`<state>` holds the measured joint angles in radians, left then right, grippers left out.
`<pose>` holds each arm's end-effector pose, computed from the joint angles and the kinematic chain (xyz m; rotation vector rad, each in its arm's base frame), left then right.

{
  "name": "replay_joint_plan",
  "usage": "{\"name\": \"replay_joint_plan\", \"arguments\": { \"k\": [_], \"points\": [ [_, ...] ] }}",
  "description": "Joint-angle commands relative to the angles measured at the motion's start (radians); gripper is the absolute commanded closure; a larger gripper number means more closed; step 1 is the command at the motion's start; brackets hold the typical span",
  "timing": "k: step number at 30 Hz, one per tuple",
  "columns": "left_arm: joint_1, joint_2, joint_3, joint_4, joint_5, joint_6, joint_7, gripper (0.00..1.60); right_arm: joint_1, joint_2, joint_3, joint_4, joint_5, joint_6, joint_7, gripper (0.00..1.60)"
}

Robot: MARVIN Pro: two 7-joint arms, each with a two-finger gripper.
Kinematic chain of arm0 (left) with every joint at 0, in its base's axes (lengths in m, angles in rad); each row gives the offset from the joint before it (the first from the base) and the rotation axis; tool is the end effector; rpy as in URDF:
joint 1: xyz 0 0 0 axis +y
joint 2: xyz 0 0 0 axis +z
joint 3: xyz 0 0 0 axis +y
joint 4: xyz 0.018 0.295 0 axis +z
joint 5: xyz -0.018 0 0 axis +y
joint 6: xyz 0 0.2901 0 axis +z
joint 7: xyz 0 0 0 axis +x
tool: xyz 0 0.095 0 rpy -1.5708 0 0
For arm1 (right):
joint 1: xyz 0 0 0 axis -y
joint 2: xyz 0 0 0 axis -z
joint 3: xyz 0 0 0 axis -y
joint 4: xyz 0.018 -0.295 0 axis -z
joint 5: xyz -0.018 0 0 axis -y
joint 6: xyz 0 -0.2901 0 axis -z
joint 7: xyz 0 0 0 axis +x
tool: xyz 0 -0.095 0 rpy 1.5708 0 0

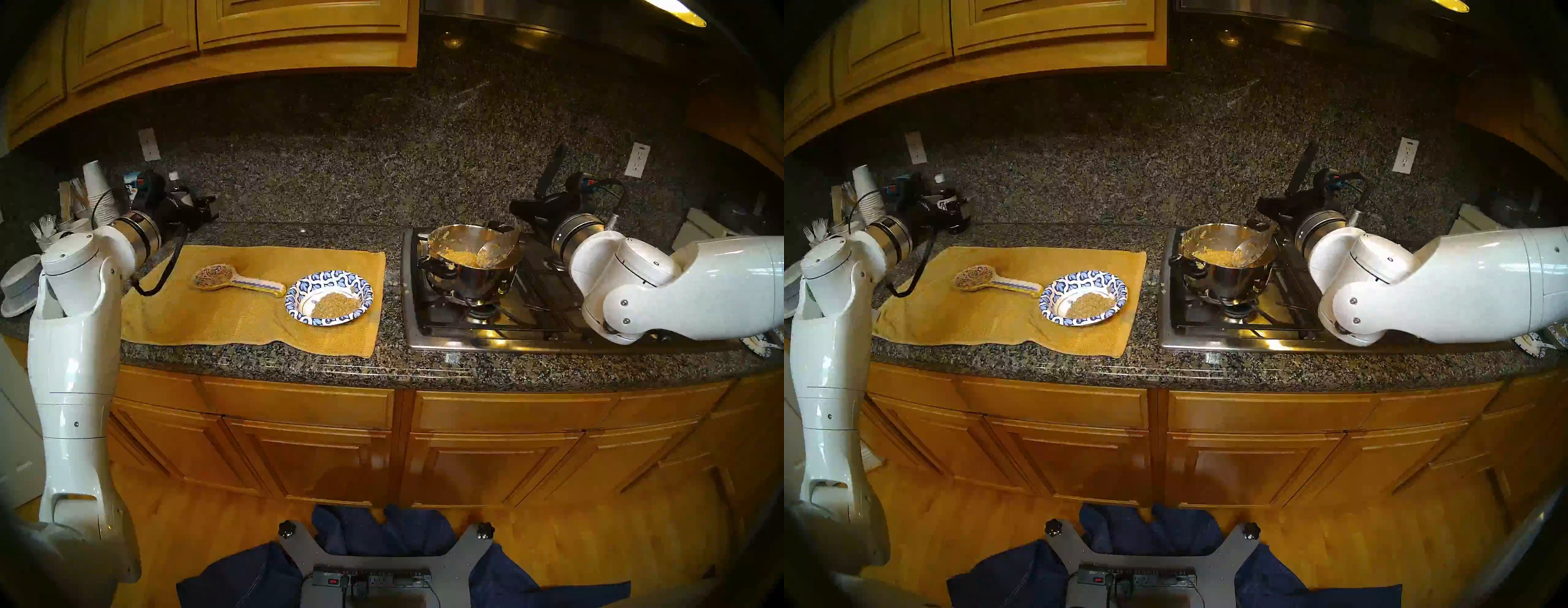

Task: Scoop oatmeal into bowl

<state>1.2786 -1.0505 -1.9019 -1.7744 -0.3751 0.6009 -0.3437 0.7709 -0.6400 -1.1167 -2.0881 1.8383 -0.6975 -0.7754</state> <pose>0.4208 0.2050 -0.0801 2.2073 -0.1651 2.2214 0.4117 -0.0583 -0.0383 -2.1061 0.0956 -2.1847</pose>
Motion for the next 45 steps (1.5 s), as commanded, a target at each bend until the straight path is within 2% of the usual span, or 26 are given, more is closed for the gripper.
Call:
{"name": "replay_joint_plan", "arguments": {
  "k": [1,8,13,24,33,40,41,42,45],
  "points": [
    [-0.036,0.008,-0.006,-0.027,-0.004,-0.019,-0.002,0.0,-0.029,-0.11,0.036,0.06,-0.073,-0.027,-0.006,1.6],
    [-0.036,0.008,-0.005,-0.027,-0.005,-0.021,-0.002,0.0,-0.11,-0.18,0.057,0.115,-0.078,-0.056,-0.026,1.6],
    [-0.037,0.009,-0.005,-0.026,-0.005,-0.023,-0.002,0.0,-0.155,-0.2,0.061,0.145,-0.062,-0.065,-0.041,1.6],
    [-0.036,0.009,-0.005,-0.026,-0.006,-0.024,-0.001,0.0,-0.195,-0.179,0.098,0.18,0.072,-0.049,-0.052,1.6],
    [-0.036,0.01,-0.004,-0.026,-0.007,-0.024,0.0,0.0,-0.209,-0.147,0.113,0.21,0.173,-0.048,-0.033,1.6],
    [-0.036,0.01,-0.004,-0.026,-0.008,-0.024,0.0,0.0,-0.23,-0.11,0.14,0.219,0.28,-0.041,0.001,1.6],
    [-0.036,0.011,-0.004,-0.026,-0.008,-0.025,0.0,0.0,-0.231,-0.108,0.138,0.219,0.287,-0.04,0.007,1.39],
    [-0.036,0.011,-0.004,-0.026,-0.008,-0.025,0.0,0.0,-0.231,-0.107,0.137,0.219,0.293,-0.04,0.01,1.28],
    [-0.036,0.011,-0.004,-0.026,-0.008,-0.025,0.0,0.0,-0.23,-0.101,0.138,0.219,0.316,-0.039,0.021,1.26]
  ]
}}
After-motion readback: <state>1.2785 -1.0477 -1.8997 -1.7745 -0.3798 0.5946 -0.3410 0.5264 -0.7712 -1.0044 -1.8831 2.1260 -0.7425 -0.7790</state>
